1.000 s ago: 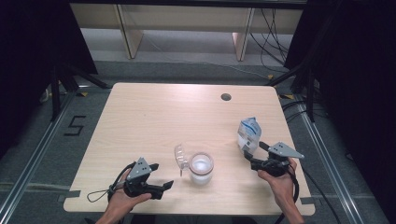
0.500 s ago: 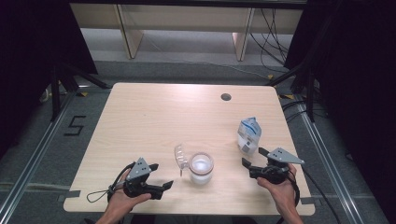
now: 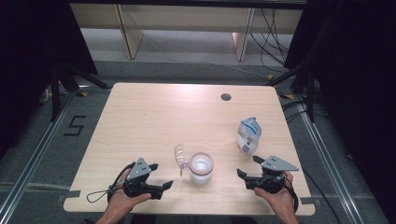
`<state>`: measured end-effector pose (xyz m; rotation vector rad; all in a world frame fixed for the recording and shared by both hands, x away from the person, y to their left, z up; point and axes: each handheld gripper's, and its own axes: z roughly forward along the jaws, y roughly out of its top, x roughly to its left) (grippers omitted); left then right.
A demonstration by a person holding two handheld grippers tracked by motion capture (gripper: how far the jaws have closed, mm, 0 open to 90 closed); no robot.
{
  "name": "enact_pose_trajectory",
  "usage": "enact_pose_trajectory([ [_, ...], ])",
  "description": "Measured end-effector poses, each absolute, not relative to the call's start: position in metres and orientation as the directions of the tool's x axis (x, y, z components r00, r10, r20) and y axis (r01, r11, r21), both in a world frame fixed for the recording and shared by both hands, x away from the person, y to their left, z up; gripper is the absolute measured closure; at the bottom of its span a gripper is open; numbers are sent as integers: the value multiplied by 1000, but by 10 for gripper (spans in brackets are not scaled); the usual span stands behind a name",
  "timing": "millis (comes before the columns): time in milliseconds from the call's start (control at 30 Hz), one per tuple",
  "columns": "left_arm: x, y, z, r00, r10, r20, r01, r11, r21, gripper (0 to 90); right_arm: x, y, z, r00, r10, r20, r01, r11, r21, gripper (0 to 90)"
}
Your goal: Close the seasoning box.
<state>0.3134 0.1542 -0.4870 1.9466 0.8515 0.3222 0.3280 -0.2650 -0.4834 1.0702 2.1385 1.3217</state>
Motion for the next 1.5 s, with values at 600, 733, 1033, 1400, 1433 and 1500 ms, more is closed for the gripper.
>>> enact_pose_trajectory([
  [600,314,159,-481,685,706,-178,438,-205,875,411,314,-258,-485,-637,767,78,435,275,858,184],
  [733,312,158,-474,691,699,-183,420,-182,889,598,313,-259,-485,-647,760,57,414,288,864,188],
  [1033,315,148,-461,722,671,-168,379,-180,908,877,311,-254,-487,-672,740,39,403,321,857,198],
  [1400,317,137,-454,733,657,-176,379,-180,908,895,311,-251,-489,-686,726,48,401,322,858,205],
  [1433,317,137,-454,736,655,-174,378,-183,908,895,311,-251,-489,-687,726,47,399,323,858,205],
  [1500,318,137,-453,743,649,-162,367,-192,910,895,308,-250,-488,-671,739,58,426,319,847,205],
])
